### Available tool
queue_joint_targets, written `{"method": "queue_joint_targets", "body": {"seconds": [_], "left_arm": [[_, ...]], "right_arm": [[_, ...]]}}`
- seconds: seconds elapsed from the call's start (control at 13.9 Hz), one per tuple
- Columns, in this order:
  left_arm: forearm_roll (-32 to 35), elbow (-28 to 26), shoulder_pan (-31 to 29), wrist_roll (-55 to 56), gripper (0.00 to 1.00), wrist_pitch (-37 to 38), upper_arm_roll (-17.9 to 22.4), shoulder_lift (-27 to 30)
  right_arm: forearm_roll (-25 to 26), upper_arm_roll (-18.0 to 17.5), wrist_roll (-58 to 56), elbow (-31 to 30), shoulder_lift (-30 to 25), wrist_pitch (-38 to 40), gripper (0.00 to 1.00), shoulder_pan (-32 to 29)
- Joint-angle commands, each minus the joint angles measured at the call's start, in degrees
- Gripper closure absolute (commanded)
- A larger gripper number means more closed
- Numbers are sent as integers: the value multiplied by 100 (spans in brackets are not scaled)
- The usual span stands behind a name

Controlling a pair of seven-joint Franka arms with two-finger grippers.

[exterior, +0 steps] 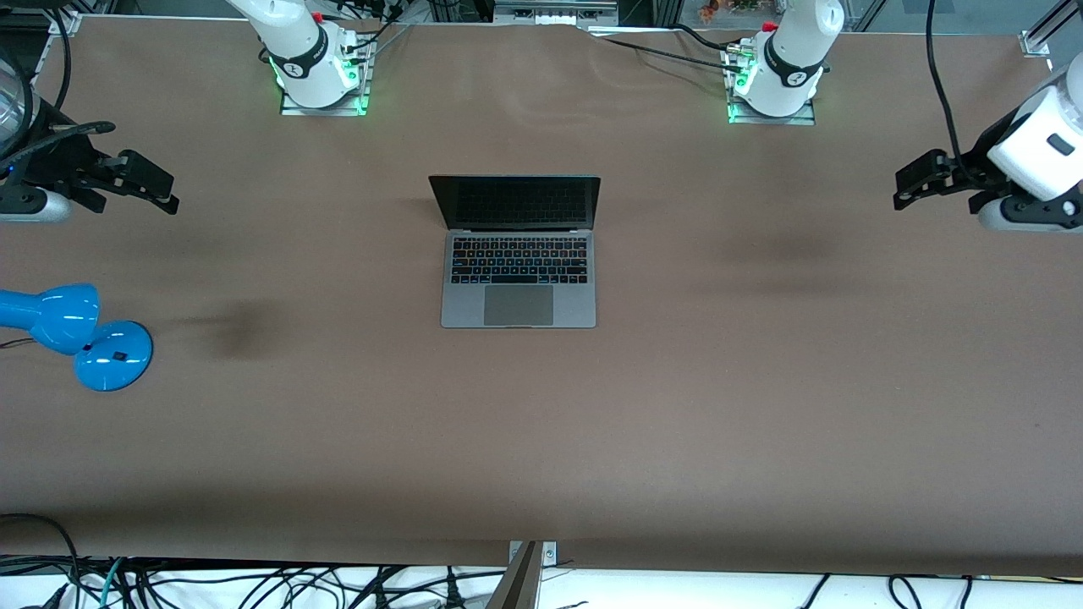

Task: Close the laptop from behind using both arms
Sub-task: 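Move both grippers from rest toward the open laptop's screen back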

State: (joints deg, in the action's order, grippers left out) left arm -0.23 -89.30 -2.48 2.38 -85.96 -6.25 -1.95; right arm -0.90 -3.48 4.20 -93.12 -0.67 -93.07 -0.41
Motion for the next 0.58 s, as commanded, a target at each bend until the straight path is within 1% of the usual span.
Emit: {"method": "queue_joint_targets", "body": {"seconds": [0.0, 0.14, 0.29, 0.5], "left_arm": [[85, 159, 46, -106, 0, 9, -43, -113], [85, 124, 46, -124, 0, 26, -61, -86], [76, 150, 37, -133, 0, 26, -166, -51], [-2, 124, 37, -124, 0, 44, -175, -34]], "right_arm": [[81, -4, 54, -136, -179, 17, 0, -11], [81, -13, 54, -127, -170, 26, 0, -3], [81, -13, 19, -136, -162, 34, 0, -3], [37, -13, -25, -163, -118, 393, 0, -11]]}}
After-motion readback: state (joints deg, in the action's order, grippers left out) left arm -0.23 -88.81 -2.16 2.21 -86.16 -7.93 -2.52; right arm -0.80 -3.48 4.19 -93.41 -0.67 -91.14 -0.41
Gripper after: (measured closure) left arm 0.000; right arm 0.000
